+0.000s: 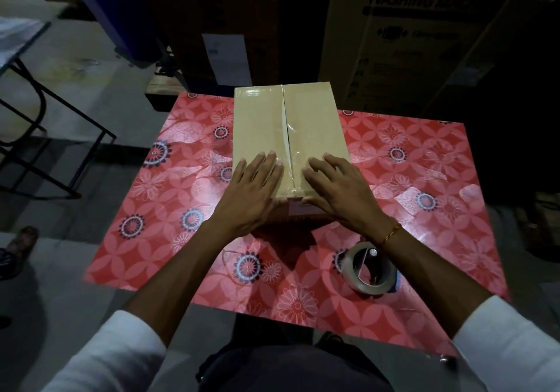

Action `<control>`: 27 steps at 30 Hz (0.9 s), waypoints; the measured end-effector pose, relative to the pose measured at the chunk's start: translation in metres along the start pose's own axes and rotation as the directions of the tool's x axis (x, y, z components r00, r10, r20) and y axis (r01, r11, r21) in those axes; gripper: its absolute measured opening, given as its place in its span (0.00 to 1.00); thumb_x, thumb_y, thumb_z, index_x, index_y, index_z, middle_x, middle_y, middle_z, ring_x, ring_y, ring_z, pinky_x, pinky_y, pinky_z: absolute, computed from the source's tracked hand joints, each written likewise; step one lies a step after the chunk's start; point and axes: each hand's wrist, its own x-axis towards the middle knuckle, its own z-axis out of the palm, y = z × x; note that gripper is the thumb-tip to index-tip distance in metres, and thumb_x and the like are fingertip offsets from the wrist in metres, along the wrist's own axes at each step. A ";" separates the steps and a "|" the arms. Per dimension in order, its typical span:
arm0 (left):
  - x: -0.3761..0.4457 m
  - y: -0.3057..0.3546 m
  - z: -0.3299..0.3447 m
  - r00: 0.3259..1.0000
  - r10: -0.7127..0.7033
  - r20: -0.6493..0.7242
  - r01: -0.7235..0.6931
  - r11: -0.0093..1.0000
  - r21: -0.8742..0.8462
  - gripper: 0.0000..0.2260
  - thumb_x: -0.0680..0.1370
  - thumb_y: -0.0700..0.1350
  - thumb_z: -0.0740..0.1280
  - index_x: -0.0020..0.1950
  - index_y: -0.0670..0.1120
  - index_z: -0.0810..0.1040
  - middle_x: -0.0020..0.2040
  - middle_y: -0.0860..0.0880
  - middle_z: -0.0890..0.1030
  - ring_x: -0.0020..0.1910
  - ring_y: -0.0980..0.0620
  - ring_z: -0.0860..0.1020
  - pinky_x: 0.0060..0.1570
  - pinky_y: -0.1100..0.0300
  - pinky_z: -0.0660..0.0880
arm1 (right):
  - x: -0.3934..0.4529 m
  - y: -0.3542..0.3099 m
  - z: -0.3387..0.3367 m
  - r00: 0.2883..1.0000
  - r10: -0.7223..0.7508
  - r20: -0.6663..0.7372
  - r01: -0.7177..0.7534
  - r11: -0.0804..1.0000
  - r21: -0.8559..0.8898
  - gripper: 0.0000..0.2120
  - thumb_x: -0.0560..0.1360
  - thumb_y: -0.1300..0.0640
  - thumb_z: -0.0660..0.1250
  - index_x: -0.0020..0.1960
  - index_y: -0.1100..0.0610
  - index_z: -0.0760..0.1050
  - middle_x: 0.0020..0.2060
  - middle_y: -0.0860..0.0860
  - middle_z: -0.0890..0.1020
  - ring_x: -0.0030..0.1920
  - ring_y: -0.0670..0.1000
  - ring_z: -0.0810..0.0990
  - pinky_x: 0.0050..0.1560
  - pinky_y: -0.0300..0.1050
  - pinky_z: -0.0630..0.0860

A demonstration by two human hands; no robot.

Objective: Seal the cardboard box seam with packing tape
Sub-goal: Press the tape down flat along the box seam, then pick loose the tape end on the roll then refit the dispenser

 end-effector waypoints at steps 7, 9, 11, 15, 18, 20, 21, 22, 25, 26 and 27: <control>0.004 0.009 -0.004 0.994 -0.105 0.009 0.105 0.986 -0.129 0.35 0.79 0.68 0.40 0.81 0.52 0.57 0.82 0.44 0.55 0.80 0.41 0.55 0.76 0.37 0.54 | -0.001 0.013 -0.007 0.995 -0.035 0.093 0.027 0.996 0.081 0.29 0.82 0.40 0.55 0.75 0.56 0.72 0.74 0.57 0.74 0.73 0.64 0.71 0.68 0.59 0.74; 0.003 0.017 -0.003 0.996 -0.085 -0.030 0.083 0.994 -0.066 0.28 0.82 0.63 0.44 0.80 0.55 0.60 0.82 0.46 0.58 0.79 0.41 0.59 0.73 0.34 0.58 | -0.003 0.012 -0.006 0.996 -0.018 0.086 0.008 0.994 0.112 0.29 0.81 0.40 0.55 0.75 0.56 0.73 0.75 0.57 0.74 0.74 0.63 0.71 0.71 0.60 0.72; 0.002 0.021 0.000 0.995 -0.085 -0.045 0.083 0.995 -0.046 0.25 0.84 0.59 0.46 0.79 0.55 0.62 0.81 0.47 0.60 0.78 0.42 0.61 0.72 0.34 0.58 | -0.006 0.011 -0.006 0.996 -0.005 0.094 -0.010 0.987 0.160 0.29 0.81 0.40 0.56 0.75 0.56 0.73 0.76 0.56 0.73 0.76 0.62 0.68 0.73 0.59 0.69; -0.002 0.029 0.006 0.988 -0.107 -0.113 0.096 0.990 -0.099 0.22 0.84 0.54 0.52 0.77 0.50 0.67 0.79 0.46 0.65 0.78 0.43 0.63 0.72 0.35 0.60 | -0.013 0.017 -0.011 0.996 0.084 0.039 -0.092 0.947 0.307 0.26 0.80 0.40 0.61 0.69 0.56 0.77 0.71 0.56 0.76 0.72 0.59 0.72 0.69 0.55 0.71; -0.005 0.033 0.006 0.964 -0.065 -0.256 0.019 0.984 -0.180 0.19 0.84 0.48 0.56 0.72 0.43 0.74 0.75 0.43 0.71 0.77 0.41 0.65 0.72 0.36 0.62 | -0.041 0.032 -0.013 0.928 0.361 -0.093 -0.285 0.848 0.446 0.17 0.81 0.49 0.67 0.64 0.58 0.78 0.63 0.56 0.79 0.62 0.56 0.76 0.61 0.52 0.74; -0.004 0.042 0.002 0.923 -0.040 -0.382 -0.045 0.976 -0.211 0.14 0.82 0.43 0.61 0.65 0.40 0.79 0.70 0.42 0.77 0.73 0.40 0.70 0.70 0.40 0.67 | -0.070 0.042 -0.011 0.828 0.559 -0.042 -0.443 0.698 0.562 0.12 0.81 0.55 0.69 0.62 0.58 0.79 0.58 0.55 0.79 0.57 0.55 0.79 0.56 0.50 0.76; -0.002 0.049 -0.002 0.901 -0.036 -0.433 -0.067 0.973 -0.219 0.12 0.81 0.42 0.64 0.61 0.40 0.81 0.67 0.42 0.79 0.69 0.39 0.73 0.66 0.42 0.70 | -0.085 0.045 -0.009 0.770 0.638 0.026 -0.523 0.606 0.599 0.11 0.81 0.57 0.69 0.62 0.58 0.79 0.58 0.55 0.79 0.55 0.55 0.80 0.54 0.49 0.77; 0.000 0.057 -0.007 0.880 -0.028 -0.474 -0.091 0.970 -0.227 0.10 0.80 0.41 0.66 0.58 0.40 0.82 0.63 0.42 0.81 0.65 0.39 0.76 0.60 0.43 0.73 | -0.099 0.046 -0.007 0.708 0.699 0.099 -0.598 0.519 0.610 0.11 0.81 0.58 0.69 0.62 0.59 0.79 0.59 0.55 0.79 0.54 0.55 0.81 0.53 0.48 0.76; 0.008 0.089 -0.012 0.844 0.073 -0.532 -0.259 0.923 -0.284 0.06 0.79 0.40 0.68 0.51 0.40 0.83 0.54 0.43 0.84 0.50 0.40 0.79 0.46 0.47 0.75 | -0.137 0.044 0.004 0.563 0.777 0.281 -0.747 0.333 0.575 0.16 0.80 0.59 0.70 0.67 0.59 0.76 0.62 0.57 0.76 0.54 0.56 0.80 0.52 0.48 0.74; 0.010 0.099 -0.010 0.850 0.110 -0.515 -0.314 0.891 -0.327 0.06 0.79 0.39 0.68 0.50 0.39 0.83 0.51 0.43 0.84 0.47 0.41 0.79 0.46 0.48 0.76 | -0.147 0.042 0.007 0.531 0.777 0.338 -0.778 0.289 0.558 0.19 0.80 0.58 0.71 0.69 0.59 0.74 0.62 0.58 0.75 0.54 0.57 0.79 0.51 0.50 0.75; 0.012 0.108 -0.005 0.870 0.130 -0.475 -0.338 0.859 -0.384 0.06 0.79 0.39 0.67 0.50 0.39 0.83 0.50 0.43 0.84 0.46 0.41 0.79 0.46 0.49 0.76 | -0.156 0.041 0.013 0.500 0.774 0.387 -0.804 0.250 0.539 0.21 0.79 0.58 0.71 0.70 0.59 0.73 0.63 0.58 0.74 0.54 0.58 0.79 0.52 0.50 0.76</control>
